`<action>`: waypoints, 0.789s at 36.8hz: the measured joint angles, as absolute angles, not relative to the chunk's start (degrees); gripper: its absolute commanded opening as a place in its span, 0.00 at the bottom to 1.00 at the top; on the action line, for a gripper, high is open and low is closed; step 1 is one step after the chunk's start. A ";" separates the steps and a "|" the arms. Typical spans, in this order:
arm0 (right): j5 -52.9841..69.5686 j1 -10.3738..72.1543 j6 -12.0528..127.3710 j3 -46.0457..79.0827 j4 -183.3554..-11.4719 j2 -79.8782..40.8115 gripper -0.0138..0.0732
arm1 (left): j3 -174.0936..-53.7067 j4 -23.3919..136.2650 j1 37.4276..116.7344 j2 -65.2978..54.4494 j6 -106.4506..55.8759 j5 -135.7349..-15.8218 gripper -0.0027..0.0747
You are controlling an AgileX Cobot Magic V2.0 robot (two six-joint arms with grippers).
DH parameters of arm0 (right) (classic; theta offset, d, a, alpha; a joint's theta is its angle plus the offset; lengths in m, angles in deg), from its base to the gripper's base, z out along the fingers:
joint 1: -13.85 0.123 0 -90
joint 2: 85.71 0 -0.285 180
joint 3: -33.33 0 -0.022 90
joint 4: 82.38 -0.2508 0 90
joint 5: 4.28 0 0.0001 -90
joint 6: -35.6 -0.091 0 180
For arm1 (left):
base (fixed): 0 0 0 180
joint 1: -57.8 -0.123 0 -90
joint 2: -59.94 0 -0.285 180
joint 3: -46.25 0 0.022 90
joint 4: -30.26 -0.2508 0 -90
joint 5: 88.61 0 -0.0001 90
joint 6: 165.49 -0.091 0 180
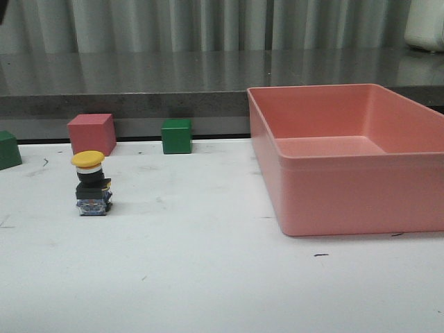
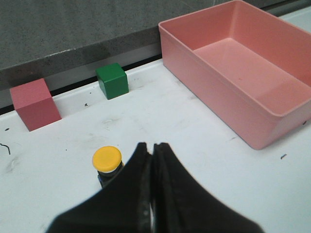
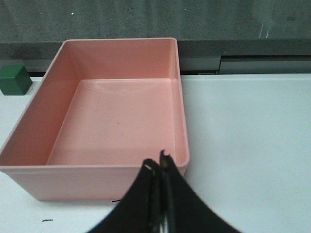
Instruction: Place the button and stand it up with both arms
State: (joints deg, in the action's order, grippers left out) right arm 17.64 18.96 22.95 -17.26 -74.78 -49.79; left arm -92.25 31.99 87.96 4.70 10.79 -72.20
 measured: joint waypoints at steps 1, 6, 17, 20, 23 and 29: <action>17.64 18.96 22.95 -17.26 -74.78 -49.79 0.08 | -92.21 31.76 87.96 6.13 10.79 -70.98 0.01; 17.64 18.96 22.95 -17.26 -74.78 -49.79 0.08 | -92.08 31.55 87.96 11.70 10.79 -64.70 0.01; 17.64 18.96 22.95 -17.26 -74.68 -49.79 0.08 | -92.08 31.39 87.96 19.22 10.79 -59.12 0.01; 17.64 18.96 22.95 -17.26 -74.68 -49.79 0.08 | -92.08 31.39 87.96 19.60 10.79 -59.12 0.01; 17.64 18.96 22.95 -17.26 -74.68 -49.79 0.08 | -92.08 31.39 87.96 19.60 10.79 -59.12 0.01; 17.64 18.96 22.95 -17.26 -74.68 -49.79 0.08 | -91.99 31.39 87.96 19.60 10.79 -59.12 0.01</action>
State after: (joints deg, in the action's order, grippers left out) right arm 17.64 18.96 22.95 -17.26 -74.68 -49.79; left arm -91.99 31.39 87.96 19.60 10.79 -59.12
